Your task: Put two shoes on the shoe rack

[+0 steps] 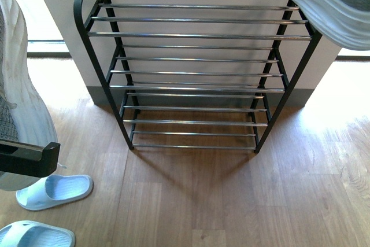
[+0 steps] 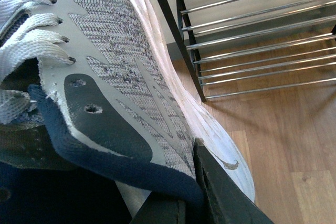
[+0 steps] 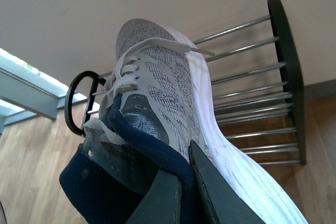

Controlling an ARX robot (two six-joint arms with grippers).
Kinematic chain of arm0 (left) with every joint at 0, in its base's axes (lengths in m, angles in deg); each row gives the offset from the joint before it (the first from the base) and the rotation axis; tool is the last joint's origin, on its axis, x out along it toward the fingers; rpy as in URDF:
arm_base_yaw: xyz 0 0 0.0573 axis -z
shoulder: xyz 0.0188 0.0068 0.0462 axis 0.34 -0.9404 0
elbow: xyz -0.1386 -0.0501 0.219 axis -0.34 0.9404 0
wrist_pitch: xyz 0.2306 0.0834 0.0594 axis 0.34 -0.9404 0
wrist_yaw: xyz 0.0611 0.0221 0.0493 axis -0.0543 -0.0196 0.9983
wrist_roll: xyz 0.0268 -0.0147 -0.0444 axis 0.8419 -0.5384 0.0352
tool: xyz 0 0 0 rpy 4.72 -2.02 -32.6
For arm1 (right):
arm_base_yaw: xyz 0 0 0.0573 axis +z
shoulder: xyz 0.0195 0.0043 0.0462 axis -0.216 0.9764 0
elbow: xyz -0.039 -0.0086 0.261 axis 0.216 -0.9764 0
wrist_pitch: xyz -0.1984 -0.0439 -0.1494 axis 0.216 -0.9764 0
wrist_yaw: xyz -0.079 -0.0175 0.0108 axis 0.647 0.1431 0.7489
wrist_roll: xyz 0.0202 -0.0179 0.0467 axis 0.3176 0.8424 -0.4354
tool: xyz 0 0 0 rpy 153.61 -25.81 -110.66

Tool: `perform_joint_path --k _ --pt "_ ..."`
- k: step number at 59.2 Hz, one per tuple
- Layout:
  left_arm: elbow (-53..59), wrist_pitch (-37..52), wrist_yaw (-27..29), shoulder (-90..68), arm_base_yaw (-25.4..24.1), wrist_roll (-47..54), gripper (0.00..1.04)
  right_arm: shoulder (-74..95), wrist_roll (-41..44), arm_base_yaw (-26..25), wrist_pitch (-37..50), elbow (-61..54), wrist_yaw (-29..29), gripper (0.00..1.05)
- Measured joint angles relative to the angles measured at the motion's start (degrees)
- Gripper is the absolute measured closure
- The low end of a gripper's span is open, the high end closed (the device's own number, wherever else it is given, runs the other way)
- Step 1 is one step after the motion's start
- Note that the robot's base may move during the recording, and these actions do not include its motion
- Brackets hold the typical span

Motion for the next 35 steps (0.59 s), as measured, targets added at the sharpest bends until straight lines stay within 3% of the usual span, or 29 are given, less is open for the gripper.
perform_joint_path --k 15,35 --pt "0.0 0.0 0.0 0.0 0.0 0.0 1.03 19.9 -14.4 3.8 -8.5 19.6 7.3 1.03" --pt "0.0 0.0 0.0 0.0 0.0 0.0 1.03 33.6 -18.0 1.4 -11.5 33.7 14.5 1.03"
